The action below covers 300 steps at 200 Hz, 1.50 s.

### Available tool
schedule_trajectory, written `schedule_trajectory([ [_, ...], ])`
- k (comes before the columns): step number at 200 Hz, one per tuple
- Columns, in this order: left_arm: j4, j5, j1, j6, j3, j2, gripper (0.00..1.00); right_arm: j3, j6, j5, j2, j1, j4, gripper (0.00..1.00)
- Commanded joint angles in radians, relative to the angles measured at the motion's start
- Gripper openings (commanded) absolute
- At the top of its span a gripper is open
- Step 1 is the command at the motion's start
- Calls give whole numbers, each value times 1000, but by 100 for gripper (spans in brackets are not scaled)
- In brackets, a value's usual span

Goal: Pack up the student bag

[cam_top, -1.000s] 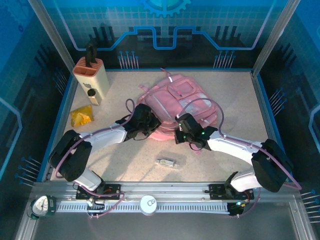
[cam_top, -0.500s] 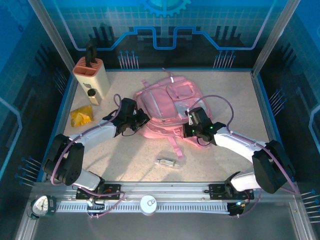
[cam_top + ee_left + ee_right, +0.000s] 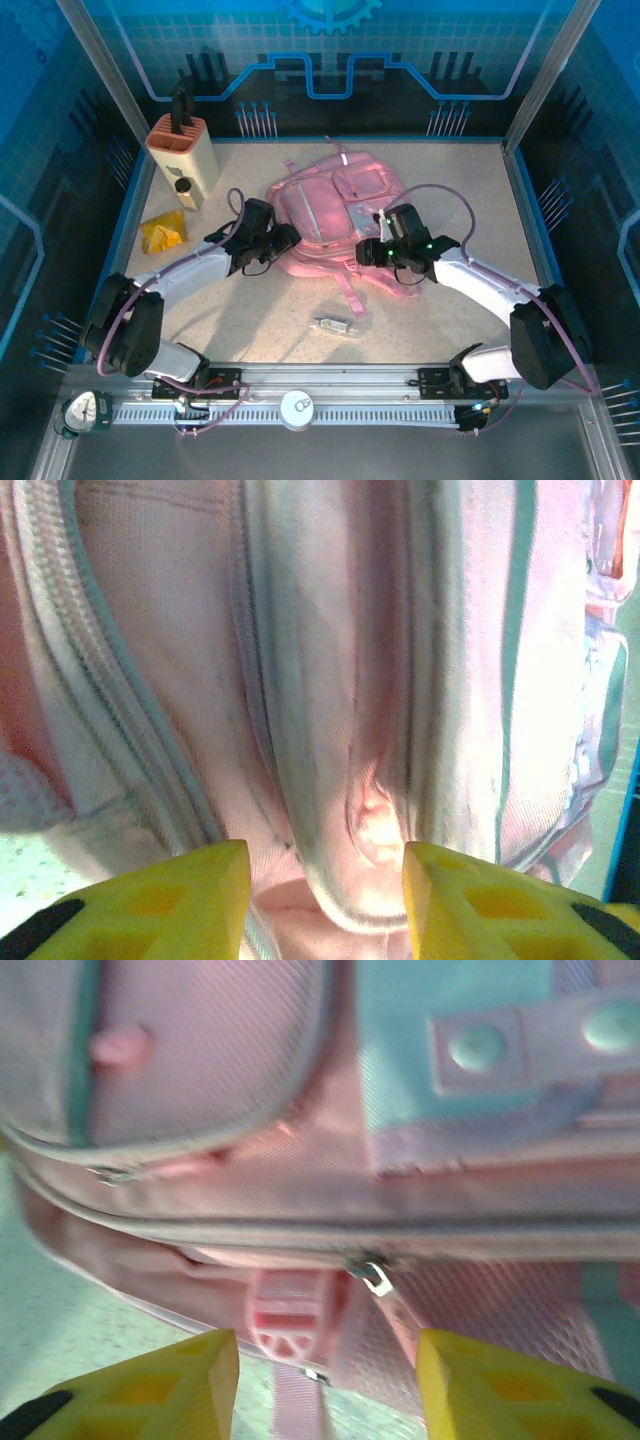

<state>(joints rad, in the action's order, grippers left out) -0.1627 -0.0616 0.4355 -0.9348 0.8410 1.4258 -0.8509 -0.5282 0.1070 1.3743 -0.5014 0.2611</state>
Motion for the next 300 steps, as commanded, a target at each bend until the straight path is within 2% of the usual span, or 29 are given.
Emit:
schedule_trajectory([
  [1, -85, 119, 32, 39, 16, -82, 51, -95, -60, 116, 71, 20, 1, 54],
  [28, -148, 199, 83, 59, 43, -106, 63, -182, -87, 107, 176, 26, 1, 58],
  [53, -188, 261, 140, 83, 81, -95, 70, -238, -98, 109, 269, 28, -16, 50],
  [85, -244, 338, 197, 108, 139, -53, 76, -274, -108, 104, 356, 32, -55, 46],
  [109, -242, 368, 227, 109, 159, -31, 82, -297, -111, 118, 393, 32, -69, 31],
  [136, -254, 401, 265, 96, 187, 8, 90, -253, -151, 156, 373, 34, -170, 11],
  [159, -256, 448, 311, 67, 210, 44, 99, -238, -196, 192, 343, 34, -213, 0],
  [206, -265, 543, 390, 44, 290, 145, 99, -198, -316, 247, 266, 34, -299, 0],
  [300, -358, 637, 398, -26, 408, 293, 99, -122, -489, 283, 200, 35, -471, 0],
])
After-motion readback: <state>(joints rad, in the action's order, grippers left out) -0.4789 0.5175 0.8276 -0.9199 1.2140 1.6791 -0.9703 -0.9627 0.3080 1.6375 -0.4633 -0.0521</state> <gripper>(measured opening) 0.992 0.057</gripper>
